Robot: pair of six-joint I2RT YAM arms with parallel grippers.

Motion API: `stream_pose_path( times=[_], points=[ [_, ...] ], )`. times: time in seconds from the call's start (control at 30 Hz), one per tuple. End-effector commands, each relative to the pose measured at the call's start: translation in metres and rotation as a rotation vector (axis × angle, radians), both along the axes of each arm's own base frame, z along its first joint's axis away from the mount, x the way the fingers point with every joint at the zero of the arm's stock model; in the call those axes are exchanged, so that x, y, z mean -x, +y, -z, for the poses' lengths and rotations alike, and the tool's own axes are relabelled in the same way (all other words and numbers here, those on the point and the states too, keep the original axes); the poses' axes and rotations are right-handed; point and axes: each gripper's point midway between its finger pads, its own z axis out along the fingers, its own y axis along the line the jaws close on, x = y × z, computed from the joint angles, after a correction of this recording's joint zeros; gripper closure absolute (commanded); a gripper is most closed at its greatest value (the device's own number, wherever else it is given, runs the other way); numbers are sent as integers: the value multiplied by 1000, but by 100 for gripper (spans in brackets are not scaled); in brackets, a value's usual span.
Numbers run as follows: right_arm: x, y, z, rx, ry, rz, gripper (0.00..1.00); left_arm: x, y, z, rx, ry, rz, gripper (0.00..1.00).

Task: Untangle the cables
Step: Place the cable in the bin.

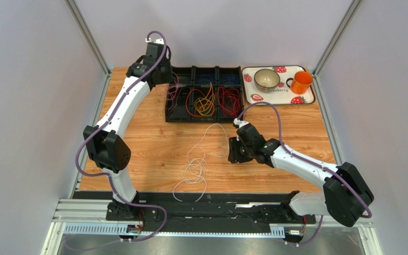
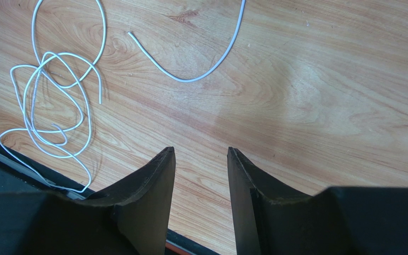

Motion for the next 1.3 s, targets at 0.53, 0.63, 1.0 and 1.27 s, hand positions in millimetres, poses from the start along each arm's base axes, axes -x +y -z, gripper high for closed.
stream_pose_path(
  times=[0.53,0.63,1.0,1.27],
  points=[
    [-9,5,-8,-11,-44,-7,55,-27,-26,104,56,141,47,100],
    [-9,6,-7,-6,-40,-8,56,-30,-35,112,79,141,91,100],
    [-10,6,-5,-1,-34,-8,56,-28,-35,125,80,159,96,79],
    [-12,9,-11,-8,-40,-6,56,-18,-30,82,86,98,98,53]
  ],
)
